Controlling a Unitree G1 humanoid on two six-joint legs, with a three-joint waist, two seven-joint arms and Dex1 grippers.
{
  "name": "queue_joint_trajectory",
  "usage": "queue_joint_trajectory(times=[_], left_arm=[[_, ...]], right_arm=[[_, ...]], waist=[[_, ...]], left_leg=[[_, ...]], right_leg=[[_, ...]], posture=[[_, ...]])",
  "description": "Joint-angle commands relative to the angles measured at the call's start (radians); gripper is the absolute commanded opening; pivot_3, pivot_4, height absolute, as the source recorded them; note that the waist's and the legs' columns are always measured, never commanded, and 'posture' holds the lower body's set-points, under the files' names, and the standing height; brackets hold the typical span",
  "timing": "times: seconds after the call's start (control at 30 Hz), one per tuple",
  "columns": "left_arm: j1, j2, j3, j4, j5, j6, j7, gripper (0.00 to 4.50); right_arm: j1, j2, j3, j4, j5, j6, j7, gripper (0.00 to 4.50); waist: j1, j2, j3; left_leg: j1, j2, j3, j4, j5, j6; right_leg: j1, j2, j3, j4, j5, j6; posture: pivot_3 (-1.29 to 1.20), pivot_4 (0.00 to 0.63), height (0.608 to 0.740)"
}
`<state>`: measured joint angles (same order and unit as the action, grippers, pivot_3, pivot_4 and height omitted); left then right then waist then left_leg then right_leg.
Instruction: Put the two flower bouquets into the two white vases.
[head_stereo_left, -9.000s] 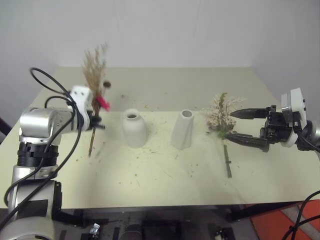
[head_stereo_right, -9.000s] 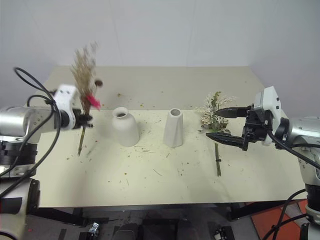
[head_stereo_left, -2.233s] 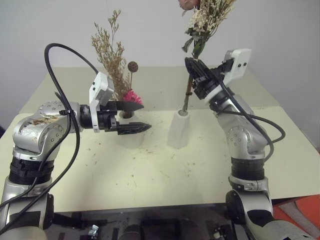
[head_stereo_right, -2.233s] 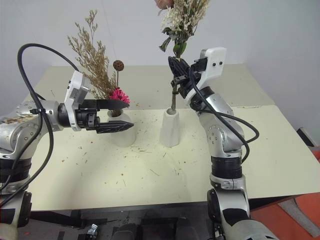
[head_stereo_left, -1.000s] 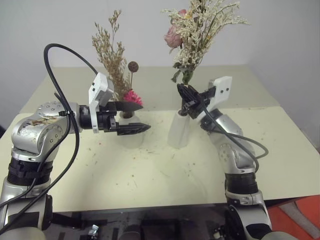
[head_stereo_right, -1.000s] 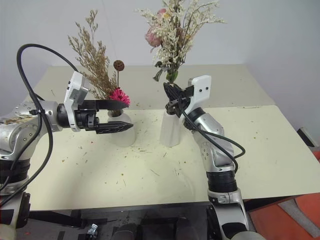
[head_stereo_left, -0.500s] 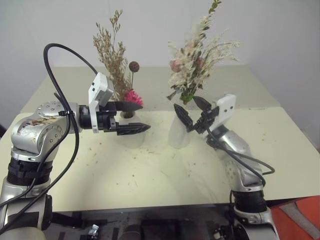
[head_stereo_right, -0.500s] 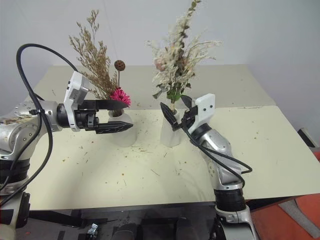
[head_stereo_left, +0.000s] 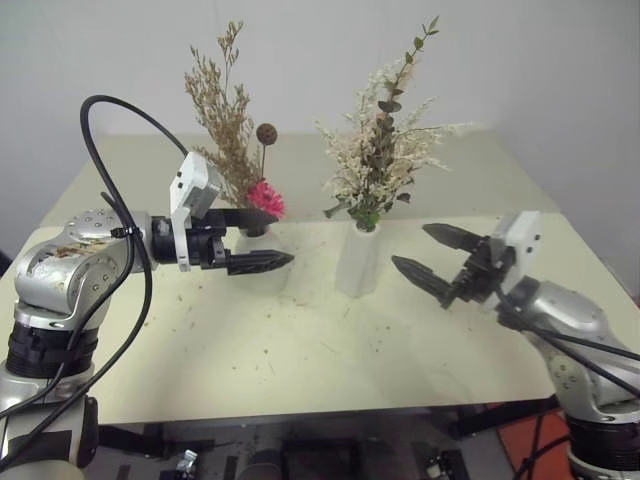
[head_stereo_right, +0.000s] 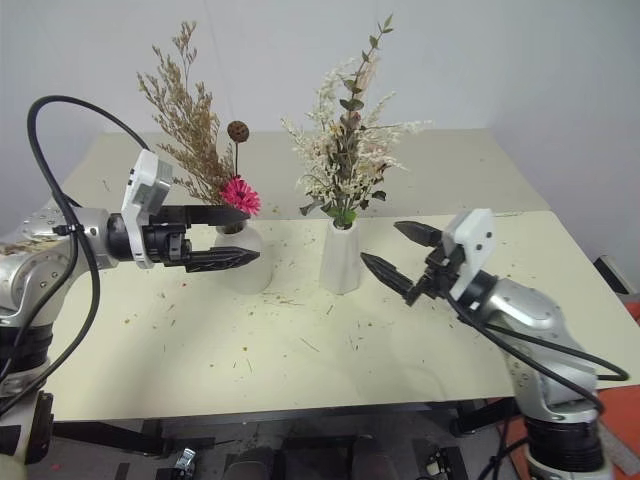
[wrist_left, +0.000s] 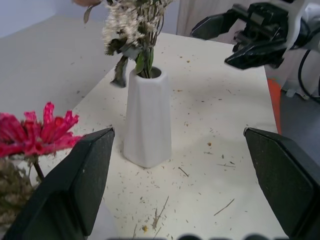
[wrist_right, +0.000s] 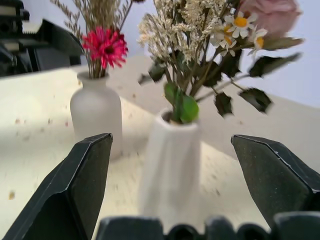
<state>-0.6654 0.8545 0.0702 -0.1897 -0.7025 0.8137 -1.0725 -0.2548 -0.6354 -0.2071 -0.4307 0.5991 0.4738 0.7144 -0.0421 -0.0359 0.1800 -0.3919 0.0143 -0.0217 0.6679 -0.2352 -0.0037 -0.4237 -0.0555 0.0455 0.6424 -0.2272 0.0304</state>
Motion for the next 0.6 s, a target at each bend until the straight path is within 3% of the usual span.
queue_joint_trajectory(times=[0.03, 0.3, 0.6], left_arm=[[0.05, 0.029, 0.084, -0.05, -0.017, -0.006, 0.017, 4.5], [0.201, 0.066, 0.215, -0.114, -0.05, -0.002, 0.04, 4.5], [0.346, 0.088, 0.324, -0.159, -0.073, -0.018, 0.046, 4.5]], right_arm=[[0.03, -0.075, -0.079, -0.011, 0.038, 0.006, 0.069, 4.47], [0.093, -0.186, -0.159, 0.029, 0.064, 0.02, 0.167, 4.47], [0.123, -0.234, -0.204, 0.047, 0.079, 0.028, 0.21, 4.47]], waist=[[0.0, 0.0, 0.0], [0.003, 0.0, 0.0], [0.006, 0.0, 0.0]], left_leg=[[0.0, 0.0, 0.0, 0.0, 0.0, 0.0], [0.0, 0.0, 0.0, 0.0, 0.0, 0.0], [0.001, 0.0, 0.001, 0.0, 0.0, 0.0]], right_leg=[[0.0, 0.0, 0.0, 0.0, 0.0, 0.0], [0.001, 0.0, 0.0, 0.0, 0.0, 0.0], [0.001, 0.0, 0.0, 0.0, 0.0, 0.0]], posture=[[0.0, 0.15, 0.74], [0.0, 0.15, 0.74], [0.0, 0.15, 0.74]])
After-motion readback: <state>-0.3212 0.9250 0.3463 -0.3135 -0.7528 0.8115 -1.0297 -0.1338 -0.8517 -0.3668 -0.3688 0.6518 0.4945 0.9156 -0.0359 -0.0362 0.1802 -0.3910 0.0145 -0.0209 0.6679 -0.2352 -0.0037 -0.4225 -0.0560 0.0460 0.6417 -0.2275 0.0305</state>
